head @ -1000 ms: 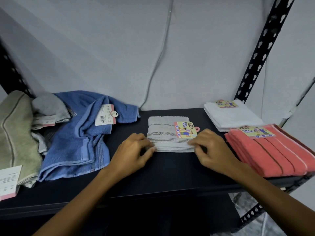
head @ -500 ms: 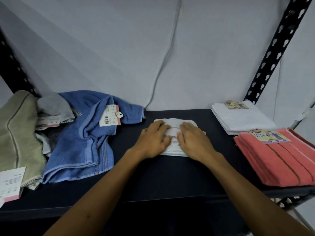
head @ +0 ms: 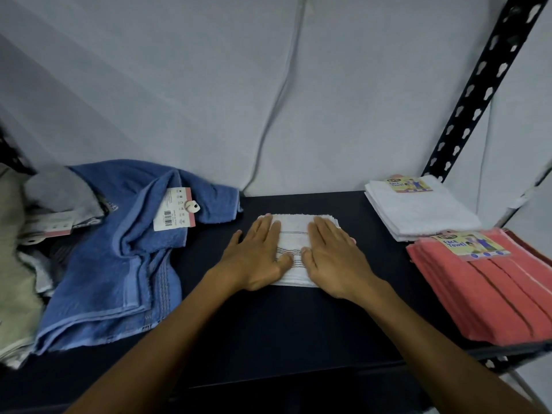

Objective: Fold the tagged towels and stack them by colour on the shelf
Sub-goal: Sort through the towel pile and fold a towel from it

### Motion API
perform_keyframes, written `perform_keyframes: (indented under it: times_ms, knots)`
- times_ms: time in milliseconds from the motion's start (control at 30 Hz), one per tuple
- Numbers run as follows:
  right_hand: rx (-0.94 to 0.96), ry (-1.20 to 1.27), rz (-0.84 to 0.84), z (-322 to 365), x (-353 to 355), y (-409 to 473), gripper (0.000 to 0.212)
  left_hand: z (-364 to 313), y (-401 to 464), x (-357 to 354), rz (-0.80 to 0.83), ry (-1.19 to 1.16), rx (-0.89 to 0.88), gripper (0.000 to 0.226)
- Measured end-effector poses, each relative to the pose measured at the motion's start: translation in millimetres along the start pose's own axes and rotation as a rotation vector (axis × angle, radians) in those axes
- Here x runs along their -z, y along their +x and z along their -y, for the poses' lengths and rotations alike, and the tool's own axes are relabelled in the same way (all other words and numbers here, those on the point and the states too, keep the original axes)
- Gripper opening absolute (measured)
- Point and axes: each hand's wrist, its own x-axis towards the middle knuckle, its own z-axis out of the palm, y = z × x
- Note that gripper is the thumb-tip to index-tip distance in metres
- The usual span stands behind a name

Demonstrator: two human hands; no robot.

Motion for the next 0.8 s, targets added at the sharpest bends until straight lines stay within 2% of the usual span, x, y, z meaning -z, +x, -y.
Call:
perform_keyframes:
  times_ms: [233,267,400,467,567,700,733,800]
  knots:
    - [0.003,0.032,0.046,2,7,-2,0.061,1,3,10,-0.018,-0.047,-0.017,0.075]
    - [0.014,0.029,0.049,1,8,-2,0.061,3,4,15,-0.042,-0.065,-0.02,0.069]
    - [0.105,0.035,0.096,-10,11,1,0.06,14,9,18,-0.224,-0.188,-0.026,0.015]
    - [0.172,0.07,0.088,-17,14,3,0.06,19,7,12,-0.315,-0.271,-0.011,0.007]
    - [0.154,0.07,-0.135,-21,16,5,0.059,18,-4,7,-0.431,-0.427,0.052,0.006]
    - [-0.099,0.015,-0.486,-6,23,-7,0.062,10,-26,3,-0.528,-0.481,0.287,0.03]
    - [-0.141,0.056,-0.508,-3,24,-14,0.058,7,-32,1,-0.534,-0.472,0.323,0.032]
    - [-0.241,0.154,-0.433,1,21,-29,0.049,0,-42,-4,-0.545,-0.447,0.347,0.032]
